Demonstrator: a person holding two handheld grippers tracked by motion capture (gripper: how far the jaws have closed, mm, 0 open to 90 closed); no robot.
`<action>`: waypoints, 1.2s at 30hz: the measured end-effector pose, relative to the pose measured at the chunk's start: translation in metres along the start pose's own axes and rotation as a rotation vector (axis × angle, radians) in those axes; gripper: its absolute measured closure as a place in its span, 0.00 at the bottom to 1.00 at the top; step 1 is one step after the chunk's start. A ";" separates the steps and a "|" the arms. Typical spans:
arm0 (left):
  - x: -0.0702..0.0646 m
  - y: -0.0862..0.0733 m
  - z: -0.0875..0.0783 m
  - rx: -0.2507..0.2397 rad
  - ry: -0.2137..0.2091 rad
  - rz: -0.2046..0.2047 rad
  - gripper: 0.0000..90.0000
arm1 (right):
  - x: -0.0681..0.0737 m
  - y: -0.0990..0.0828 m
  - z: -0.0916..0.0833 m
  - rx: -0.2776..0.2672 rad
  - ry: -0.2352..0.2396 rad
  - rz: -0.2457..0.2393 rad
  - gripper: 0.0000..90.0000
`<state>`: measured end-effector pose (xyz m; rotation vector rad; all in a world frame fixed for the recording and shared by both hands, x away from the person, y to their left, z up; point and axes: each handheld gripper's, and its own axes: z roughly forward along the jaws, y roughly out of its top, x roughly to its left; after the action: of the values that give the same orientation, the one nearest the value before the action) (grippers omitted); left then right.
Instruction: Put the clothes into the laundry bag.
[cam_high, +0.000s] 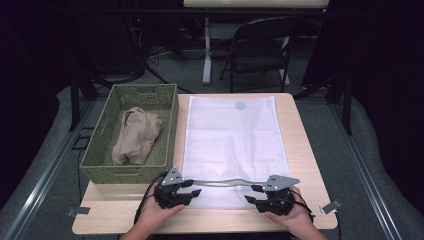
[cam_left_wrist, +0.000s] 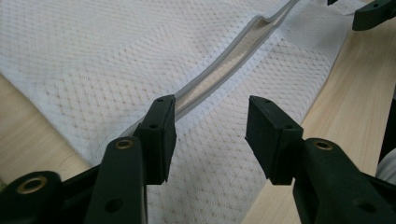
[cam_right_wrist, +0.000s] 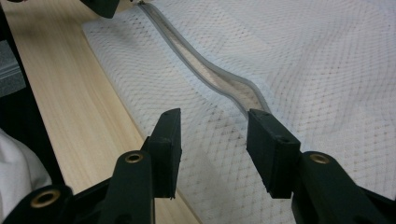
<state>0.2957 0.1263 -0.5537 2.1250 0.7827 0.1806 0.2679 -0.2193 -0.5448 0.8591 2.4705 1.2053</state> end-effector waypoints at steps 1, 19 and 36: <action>0.000 0.000 0.000 0.000 0.000 0.000 0.57 | 0.000 0.000 0.000 0.000 0.000 0.000 0.61; -0.002 0.004 -0.003 0.055 0.068 -0.041 0.48 | -0.012 -0.006 0.002 0.013 -0.025 0.027 0.56; -0.013 0.032 -0.035 0.076 0.112 -0.071 0.45 | -0.001 0.001 0.004 0.005 -0.040 -0.054 0.50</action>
<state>0.2867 0.1283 -0.5055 2.1694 0.9435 0.2373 0.2705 -0.2172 -0.5465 0.8047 2.4494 1.1536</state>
